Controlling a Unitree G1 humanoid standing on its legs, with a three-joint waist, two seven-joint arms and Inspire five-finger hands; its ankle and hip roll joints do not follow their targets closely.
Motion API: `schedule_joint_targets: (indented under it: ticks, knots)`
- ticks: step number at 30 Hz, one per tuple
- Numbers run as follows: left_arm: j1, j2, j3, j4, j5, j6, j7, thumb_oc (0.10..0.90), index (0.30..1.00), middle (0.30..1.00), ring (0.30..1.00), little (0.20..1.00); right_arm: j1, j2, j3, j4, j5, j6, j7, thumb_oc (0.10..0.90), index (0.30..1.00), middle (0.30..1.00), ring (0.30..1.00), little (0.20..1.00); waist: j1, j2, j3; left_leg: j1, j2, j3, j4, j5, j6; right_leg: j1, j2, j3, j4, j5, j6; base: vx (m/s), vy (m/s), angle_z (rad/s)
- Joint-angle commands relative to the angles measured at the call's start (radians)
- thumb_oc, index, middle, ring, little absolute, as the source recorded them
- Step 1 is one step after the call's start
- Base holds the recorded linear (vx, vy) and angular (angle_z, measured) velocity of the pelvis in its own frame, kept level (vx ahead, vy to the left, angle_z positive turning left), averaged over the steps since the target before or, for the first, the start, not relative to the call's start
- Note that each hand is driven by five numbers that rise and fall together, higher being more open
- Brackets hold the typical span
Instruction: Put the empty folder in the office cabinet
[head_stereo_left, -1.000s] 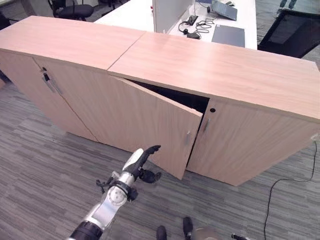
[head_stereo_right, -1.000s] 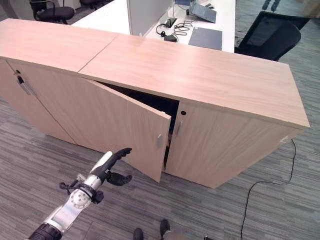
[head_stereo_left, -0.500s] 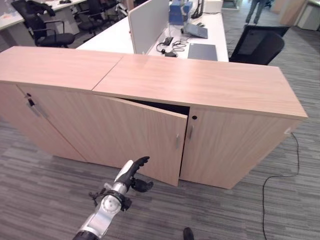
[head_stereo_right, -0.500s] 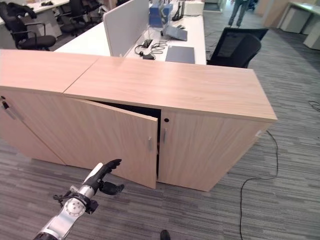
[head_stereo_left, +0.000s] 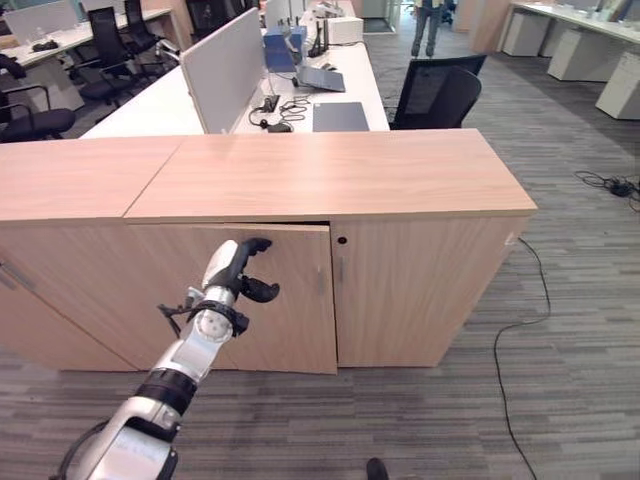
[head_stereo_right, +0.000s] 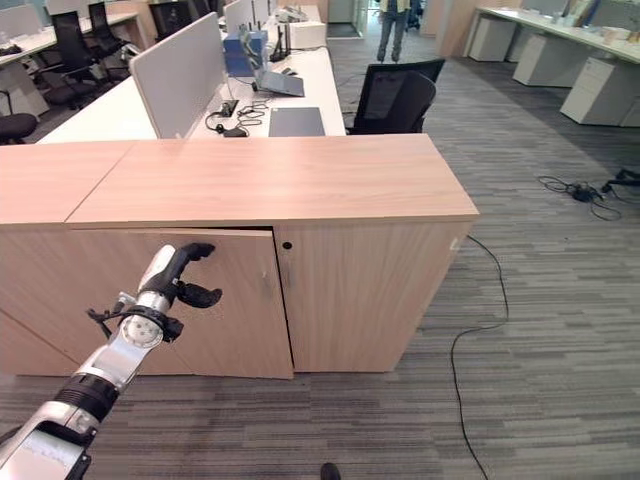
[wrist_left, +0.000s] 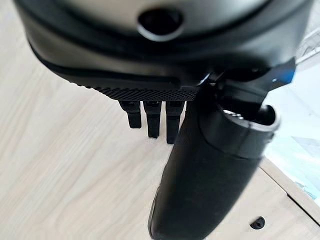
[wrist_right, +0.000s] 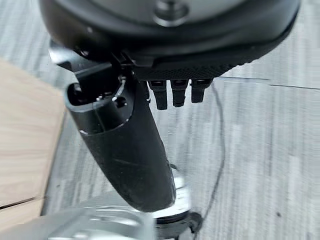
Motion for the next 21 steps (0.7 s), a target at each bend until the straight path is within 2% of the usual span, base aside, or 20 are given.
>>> schedule_joint_targets:
  ticks: [1,6,9,10,13,15,17,21]
  knots:
    - [-0.122,-0.001,0.05,0.039,-0.065,-0.089,0.033,0.8,0.9,0.9,0.9,0.9,-0.027,-0.048,0.003,0.083,-0.02,-0.004,0.0,0.8,0.9,0.9,0.9,0.9,-0.018,0.019,-0.044,-0.025,-0.002,-0.068,-0.003,-0.084,-0.025,0.038,0.012,-0.004,0.02,-0.085,0.07,0.0,0.023,-0.19]
    - [-0.015,-0.054,0.087,0.026,-0.178,-0.1,-0.016,0.8,0.9,0.9,0.9,0.9,-0.016,-0.047,-0.012,0.069,-0.02,-0.003,-0.006,0.8,0.9,0.9,0.9,0.9,-0.015,0.016,-0.043,-0.023,-0.001,-0.066,-0.003,-0.086,-0.024,0.039,0.013,-0.005,0.017,-0.085,0.07,0.0,0.011,-0.07]
    - [0.143,-0.152,0.133,0.022,-0.345,-0.099,-0.073,0.8,0.9,0.9,0.9,0.9,-0.021,-0.041,-0.045,0.063,-0.003,-0.004,-0.011,0.8,0.9,0.9,0.9,0.9,-0.004,0.012,-0.039,-0.021,0.0,-0.072,-0.003,-0.088,-0.022,0.043,0.014,-0.011,0.016,-0.09,0.066,0.0,0.0,0.0]
    - [0.144,-0.152,0.133,0.021,-0.345,-0.099,-0.073,0.8,0.9,0.9,0.9,0.9,-0.02,-0.042,-0.044,0.063,-0.003,-0.004,-0.011,0.8,0.9,0.9,0.9,0.9,-0.004,0.012,-0.04,-0.021,0.0,-0.073,-0.003,-0.088,-0.022,0.044,0.014,-0.011,0.016,-0.09,0.066,0.0,0.0,0.0]
    - [0.292,-0.24,0.134,0.054,-0.449,-0.089,-0.149,0.8,0.9,0.9,0.9,0.9,-0.04,-0.04,-0.054,0.067,-0.007,-0.004,-0.011,0.8,0.9,0.9,0.9,0.9,0.014,0.009,-0.036,-0.021,-0.001,-0.086,-0.003,-0.088,-0.021,0.049,0.013,-0.024,0.014,-0.096,0.063,0.0,0.0,0.0]
    - [0.335,-0.257,0.132,0.054,-0.481,-0.086,-0.177,0.8,0.9,0.9,0.9,0.9,-0.045,-0.041,-0.055,0.066,-0.011,-0.004,-0.01,0.8,0.9,0.9,0.9,0.9,0.019,0.009,-0.035,-0.021,-0.001,-0.09,-0.003,-0.089,-0.021,0.051,0.013,-0.029,0.013,-0.098,0.062,0.01,0.002,0.05]
    - [0.418,-0.297,0.123,0.112,-0.541,-0.056,-0.246,0.8,0.9,0.9,0.9,0.9,-0.055,-0.037,-0.052,0.069,-0.021,-0.006,-0.006,0.8,0.9,0.9,0.9,0.9,0.035,0.009,-0.032,-0.022,-0.001,-0.1,-0.003,-0.089,-0.02,0.058,0.012,-0.04,0.01,-0.104,0.058,0.02,0.001,0.05]
    - [0.469,-0.351,0.139,0.224,-0.565,-0.033,-0.256,0.8,0.9,0.9,0.9,0.9,-0.06,-0.026,-0.051,0.074,-0.013,-0.008,-0.004,0.8,0.9,0.9,0.9,0.9,0.053,0.006,-0.03,-0.021,-0.003,-0.116,-0.003,-0.087,-0.021,0.065,0.011,-0.055,0.007,-0.108,0.053,0.01,-0.004,0.1]
